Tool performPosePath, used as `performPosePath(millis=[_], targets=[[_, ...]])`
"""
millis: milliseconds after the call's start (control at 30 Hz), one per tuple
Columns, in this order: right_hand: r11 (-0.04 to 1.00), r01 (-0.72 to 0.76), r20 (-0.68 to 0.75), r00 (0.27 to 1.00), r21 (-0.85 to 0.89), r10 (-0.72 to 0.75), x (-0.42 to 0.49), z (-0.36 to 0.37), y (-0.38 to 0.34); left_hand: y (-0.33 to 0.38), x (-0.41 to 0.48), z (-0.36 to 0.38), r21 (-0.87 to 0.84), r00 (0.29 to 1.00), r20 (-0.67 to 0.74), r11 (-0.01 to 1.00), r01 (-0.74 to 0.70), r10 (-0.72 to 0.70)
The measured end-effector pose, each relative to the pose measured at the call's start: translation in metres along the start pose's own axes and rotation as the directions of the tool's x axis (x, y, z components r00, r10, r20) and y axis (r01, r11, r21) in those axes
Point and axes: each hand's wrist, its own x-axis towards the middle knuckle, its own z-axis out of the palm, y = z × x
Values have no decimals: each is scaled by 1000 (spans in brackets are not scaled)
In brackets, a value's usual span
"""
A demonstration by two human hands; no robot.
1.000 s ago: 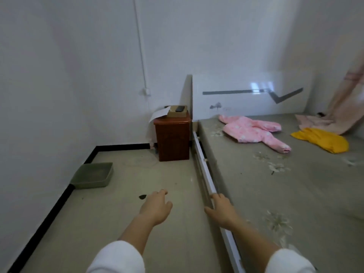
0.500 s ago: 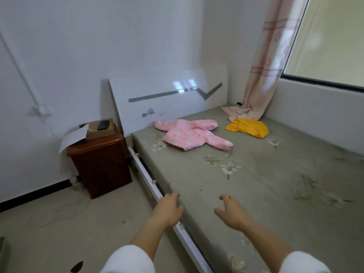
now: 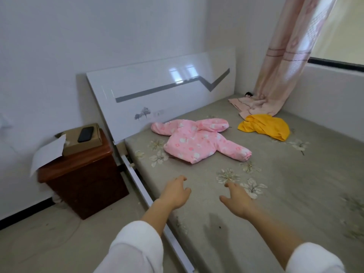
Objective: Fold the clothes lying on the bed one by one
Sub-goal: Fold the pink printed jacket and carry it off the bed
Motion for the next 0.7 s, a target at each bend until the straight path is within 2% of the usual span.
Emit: performPosePath(millis=[200, 333, 400, 567, 700], targets=[[996, -82, 32, 996, 41, 81, 137, 31, -23, -56, 149, -11, 65, 990, 143, 998, 3, -13], [962, -244, 36, 970, 126, 241, 231, 49, -36, -92, 265, -27, 163, 956, 292, 986, -19, -30], [920, -357, 63, 934, 159, 352, 285, 60, -38, -108, 332, -30, 182, 935, 354, 982, -43, -25], [849, -490, 115, 872, 197, 476, 354, 86, -52, -141, 430, -27, 150, 961, 259, 979, -139, 97], [791, -553, 160, 833, 262, 529, 405, 116, -53, -171, 506, -12, 131, 988, 106, 984, -122, 108]])
